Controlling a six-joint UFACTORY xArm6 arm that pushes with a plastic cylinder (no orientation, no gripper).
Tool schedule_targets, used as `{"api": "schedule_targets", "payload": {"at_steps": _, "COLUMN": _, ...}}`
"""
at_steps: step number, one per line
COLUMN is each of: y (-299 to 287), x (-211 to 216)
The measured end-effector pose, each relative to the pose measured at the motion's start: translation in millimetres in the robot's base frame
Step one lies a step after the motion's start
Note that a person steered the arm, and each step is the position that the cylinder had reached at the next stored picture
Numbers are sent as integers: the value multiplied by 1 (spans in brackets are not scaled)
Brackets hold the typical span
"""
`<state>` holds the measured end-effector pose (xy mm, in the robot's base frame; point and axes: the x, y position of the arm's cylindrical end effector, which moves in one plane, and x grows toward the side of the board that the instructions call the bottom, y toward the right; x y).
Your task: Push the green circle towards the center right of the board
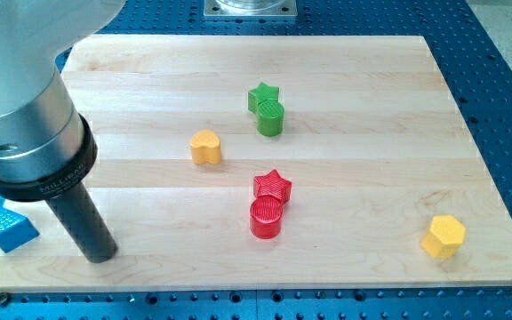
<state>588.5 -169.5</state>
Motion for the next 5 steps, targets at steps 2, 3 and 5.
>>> {"api": "schedule_targets", "payload": {"at_steps": 2, "y": 26, "x": -95}}
{"api": "schedule_targets", "payload": {"at_steps": 3, "y": 66, "x": -170}}
{"api": "schedule_targets", "payload": {"at_steps": 5, "y": 247, "x": -198}}
